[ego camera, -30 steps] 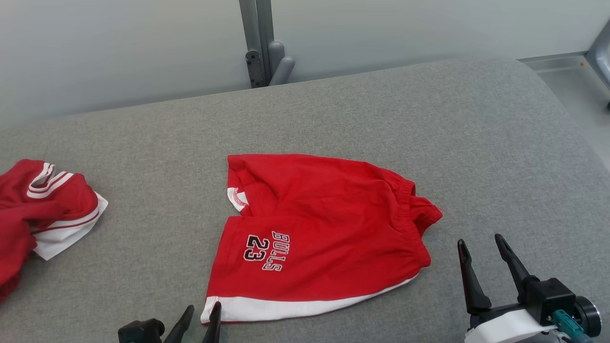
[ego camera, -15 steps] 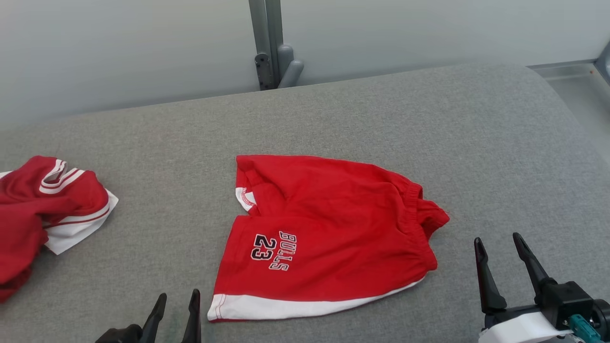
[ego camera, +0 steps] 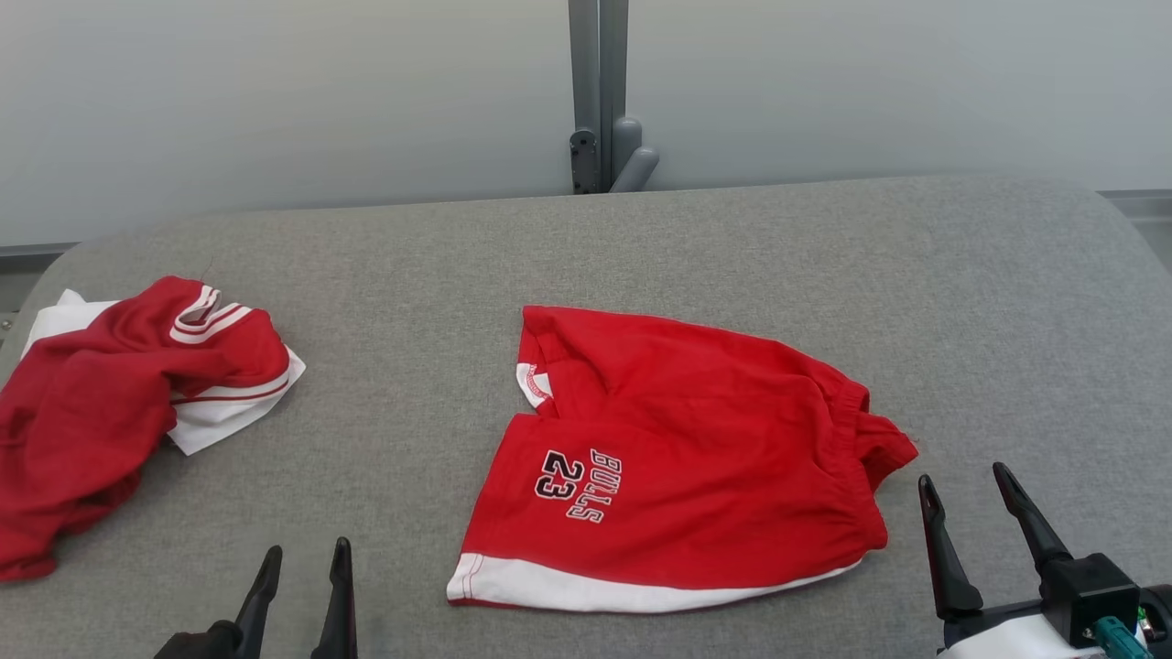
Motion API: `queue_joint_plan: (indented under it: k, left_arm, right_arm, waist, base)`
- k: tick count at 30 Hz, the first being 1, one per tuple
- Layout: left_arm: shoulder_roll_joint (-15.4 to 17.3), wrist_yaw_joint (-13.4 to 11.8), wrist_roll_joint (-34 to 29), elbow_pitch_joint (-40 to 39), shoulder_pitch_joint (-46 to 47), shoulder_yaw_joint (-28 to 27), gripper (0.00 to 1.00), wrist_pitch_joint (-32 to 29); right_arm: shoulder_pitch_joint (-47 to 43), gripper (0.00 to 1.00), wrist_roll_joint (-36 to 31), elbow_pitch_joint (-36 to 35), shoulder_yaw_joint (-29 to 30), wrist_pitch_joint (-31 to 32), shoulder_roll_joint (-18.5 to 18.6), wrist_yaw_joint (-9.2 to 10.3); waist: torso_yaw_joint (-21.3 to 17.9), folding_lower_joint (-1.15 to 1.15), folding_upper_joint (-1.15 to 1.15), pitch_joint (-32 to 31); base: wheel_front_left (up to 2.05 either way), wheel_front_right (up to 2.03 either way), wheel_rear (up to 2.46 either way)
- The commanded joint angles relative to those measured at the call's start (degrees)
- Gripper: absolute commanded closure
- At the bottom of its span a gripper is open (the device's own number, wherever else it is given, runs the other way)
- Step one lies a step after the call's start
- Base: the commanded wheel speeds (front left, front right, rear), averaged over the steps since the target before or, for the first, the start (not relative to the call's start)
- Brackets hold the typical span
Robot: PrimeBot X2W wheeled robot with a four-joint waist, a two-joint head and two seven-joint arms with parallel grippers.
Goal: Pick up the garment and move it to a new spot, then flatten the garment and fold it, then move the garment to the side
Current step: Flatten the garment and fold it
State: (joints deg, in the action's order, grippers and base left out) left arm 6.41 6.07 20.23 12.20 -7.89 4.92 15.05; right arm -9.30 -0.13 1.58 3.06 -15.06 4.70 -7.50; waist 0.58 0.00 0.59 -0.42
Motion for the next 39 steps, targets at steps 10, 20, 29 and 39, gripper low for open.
queue_joint_plan:
  k: [10, 20, 29, 39]
  left_arm:
    - [-2.4, 1.3, -3.0, -0.6, -1.8, -4.5, 0.00, 0.2]
    - [-3.0, 1.5, -3.6, -1.0, -1.8, -5.4, 0.00, 0.2]
    - [-3.2, 1.5, -3.1, -1.1, -1.6, -4.4, 0.00, 0.2]
    - [-1.1, 1.5, -0.6, 1.1, 0.6, 2.8, 0.00, 0.1]
  right_arm:
    - [0.4, 0.00, 1.0, 1.8, -1.2, -0.2, 0.4, 0.02]
    - [0.6, 0.00, 1.2, 1.8, -1.7, -0.2, 0.5, 0.02]
    - [0.6, 0.00, 1.2, 2.0, -2.0, -0.2, 0.8, 0.02]
    - [-0.4, 0.00, -2.3, 4.2, -10.1, -0.2, 9.6, 0.04]
  waist:
    - [1.7, 0.00, -0.59, -1.2]
    - [1.5, 0.00, -0.59, -0.5]
    - [1.0, 0.00, -0.59, -0.3]
    - [0.0, 0.00, -0.59, 1.3]
  base:
    - [0.00, 0.00, 0.00]
    - [0.00, 0.00, 0.00]
    - [0.00, 0.00, 0.00]
    - [0.00, 0.00, 0.00]
